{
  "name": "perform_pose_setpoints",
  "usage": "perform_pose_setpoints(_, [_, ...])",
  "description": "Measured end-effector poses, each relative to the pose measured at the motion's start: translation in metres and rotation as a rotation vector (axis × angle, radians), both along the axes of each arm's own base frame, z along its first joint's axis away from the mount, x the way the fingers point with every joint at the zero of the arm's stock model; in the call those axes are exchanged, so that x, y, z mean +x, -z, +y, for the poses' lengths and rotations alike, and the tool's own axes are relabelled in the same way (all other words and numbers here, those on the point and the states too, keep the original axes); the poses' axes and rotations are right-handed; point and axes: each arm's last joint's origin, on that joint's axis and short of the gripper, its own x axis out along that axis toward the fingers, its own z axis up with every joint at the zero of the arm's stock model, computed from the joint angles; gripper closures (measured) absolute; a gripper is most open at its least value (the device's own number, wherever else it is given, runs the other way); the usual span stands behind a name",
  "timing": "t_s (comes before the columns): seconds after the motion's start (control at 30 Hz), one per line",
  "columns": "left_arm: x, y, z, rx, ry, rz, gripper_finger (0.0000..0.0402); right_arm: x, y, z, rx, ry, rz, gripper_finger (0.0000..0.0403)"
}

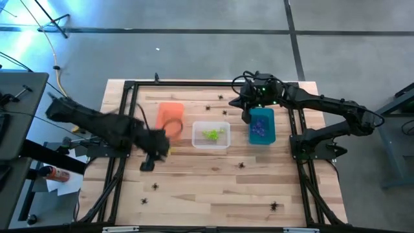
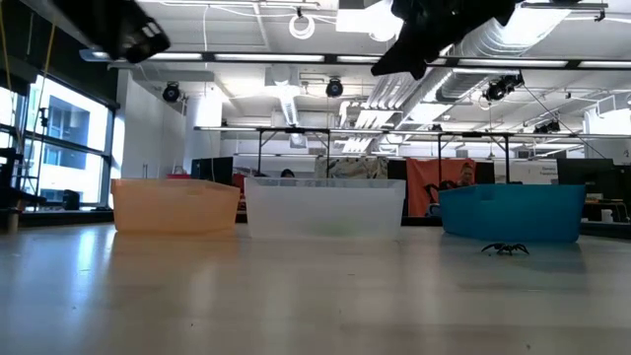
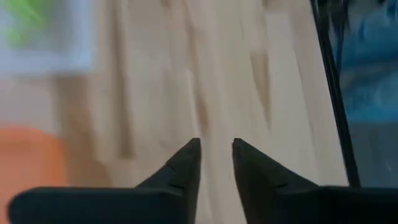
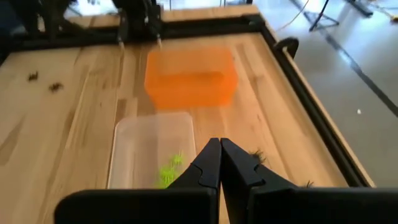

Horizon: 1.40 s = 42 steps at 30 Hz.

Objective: Sort Halloween decoration
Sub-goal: Put the black spider toy into the orange bin

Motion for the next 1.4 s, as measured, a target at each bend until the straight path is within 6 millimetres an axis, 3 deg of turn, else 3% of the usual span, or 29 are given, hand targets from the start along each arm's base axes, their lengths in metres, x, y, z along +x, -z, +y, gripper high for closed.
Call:
perform_pose_setpoints(0.27, [-0.010,0.035,-0.077,0.092,-0.010,0.165,0.0244,-0.002,0.003,0.001,0.017,-0.023,0.035,0.0402])
perform_pose_setpoints(0.5, [-0.022,0.077,-0.115,0.065,-0.192,0.193,0.0216,-0.002,0.004,0.002,0.028,-0.033,0.043,0.0402])
perform_pose_setpoints(0.7, [-0.038,0.116,-0.114,0.130,-0.261,0.237,0.0222,-0.002,0.004,0.002,0.020,-0.038,0.045,0.0402])
perform_pose_setpoints(0.8, [-0.039,0.121,-0.111,0.165,-0.287,0.195,0.0225,-0.002,0.005,0.002,0.009,-0.045,0.049,0.0402])
perform_pose_setpoints(1.0, [-0.037,0.122,-0.122,0.162,-0.162,0.112,0.0237,-0.003,0.005,0.002,0.010,-0.046,0.054,0.0402])
perform_pose_setpoints(1.4, [-0.037,0.156,-0.135,0.228,-0.144,0.219,0.0245,-0.004,0.007,0.003,0.019,-0.046,0.078,0.0402])
